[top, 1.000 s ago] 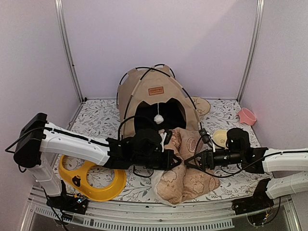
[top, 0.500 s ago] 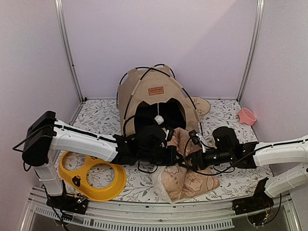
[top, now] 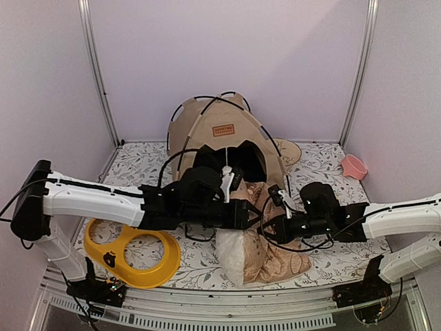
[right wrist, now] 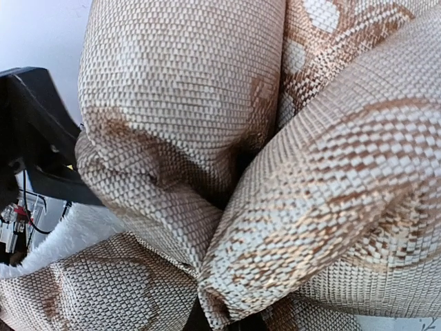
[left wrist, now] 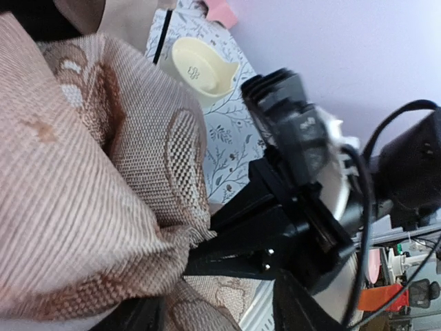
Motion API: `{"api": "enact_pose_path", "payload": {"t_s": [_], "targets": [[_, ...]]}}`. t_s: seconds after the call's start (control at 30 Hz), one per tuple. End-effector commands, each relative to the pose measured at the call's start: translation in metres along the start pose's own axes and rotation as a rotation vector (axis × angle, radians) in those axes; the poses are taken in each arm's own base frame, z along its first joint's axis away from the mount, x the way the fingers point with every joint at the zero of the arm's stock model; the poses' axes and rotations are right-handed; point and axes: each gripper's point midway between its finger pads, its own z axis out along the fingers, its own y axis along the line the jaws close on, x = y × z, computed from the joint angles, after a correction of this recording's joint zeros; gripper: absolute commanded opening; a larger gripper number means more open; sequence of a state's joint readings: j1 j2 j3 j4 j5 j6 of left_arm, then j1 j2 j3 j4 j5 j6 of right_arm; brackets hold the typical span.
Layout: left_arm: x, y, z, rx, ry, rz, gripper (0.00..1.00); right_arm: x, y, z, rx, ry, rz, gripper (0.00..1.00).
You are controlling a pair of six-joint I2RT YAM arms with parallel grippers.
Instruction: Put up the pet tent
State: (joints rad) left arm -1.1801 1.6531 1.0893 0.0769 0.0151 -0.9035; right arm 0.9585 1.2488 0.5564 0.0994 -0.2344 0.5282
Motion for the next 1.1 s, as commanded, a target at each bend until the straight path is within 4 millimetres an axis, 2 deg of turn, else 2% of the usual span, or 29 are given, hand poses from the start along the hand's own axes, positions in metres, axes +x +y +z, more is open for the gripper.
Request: {"api": "enact_pose_path", "payload": {"t_s": [0.0, 0.07, 0.13, 0.2, 0.3, 0.4, 0.5, 0.57, 0.73, 0.87, 0.9, 0.93, 1.07], "targets": [[-0.056, -0.047, -0.069, 0.123, -0.199, 0.089, 0.60, 0.013, -0.009, -0.012, 0.096, 0.067, 0.037, 0.00], [-0.060, -0.042, -0.094, 0.108, -0.232, 0.094, 0.65, -0.002, -0.009, -0.019, 0.145, 0.027, 0.067, 0.00], [-0.064, -0.033, -0.122, 0.077, -0.277, 0.093, 0.66, -0.020, -0.004, -0.025, 0.157, -0.020, 0.096, 0.00], [-0.067, -0.010, -0.142, -0.006, -0.318, 0.082, 0.64, -0.034, 0.005, -0.027, 0.169, -0.054, 0.105, 0.00], [-0.070, 0.044, -0.167, -0.219, -0.381, 0.043, 0.61, -0.054, 0.017, -0.022, 0.198, -0.085, 0.100, 0.00], [-0.068, 0.097, -0.181, -0.393, -0.417, 0.023, 0.62, -0.070, 0.021, -0.009, 0.227, -0.089, 0.097, 0.00], [-0.071, 0.135, -0.180, -0.464, -0.430, 0.011, 0.65, -0.083, 0.023, 0.008, 0.258, -0.076, 0.078, 0.00], [-0.082, 0.138, -0.174, -0.438, -0.462, 0.030, 0.67, -0.089, 0.022, 0.022, 0.273, -0.068, 0.072, 0.00], [-0.107, 0.154, -0.166, -0.556, -0.500, 0.099, 0.66, -0.112, 0.022, 0.037, 0.319, -0.097, 0.036, 0.00], [-0.116, 0.171, -0.153, -0.607, -0.476, 0.131, 0.58, -0.120, 0.009, 0.043, 0.333, -0.088, 0.020, 0.00], [-0.116, 0.177, -0.150, -0.621, -0.464, 0.137, 0.56, -0.135, 0.018, 0.040, 0.310, -0.117, 0.011, 0.00], [-0.118, 0.178, -0.148, -0.625, -0.461, 0.148, 0.55, -0.139, 0.022, 0.041, 0.292, -0.118, -0.013, 0.00], [-0.125, 0.177, -0.137, -0.591, -0.447, 0.204, 0.52, -0.146, 0.048, 0.056, 0.190, -0.073, -0.067, 0.00]]}}
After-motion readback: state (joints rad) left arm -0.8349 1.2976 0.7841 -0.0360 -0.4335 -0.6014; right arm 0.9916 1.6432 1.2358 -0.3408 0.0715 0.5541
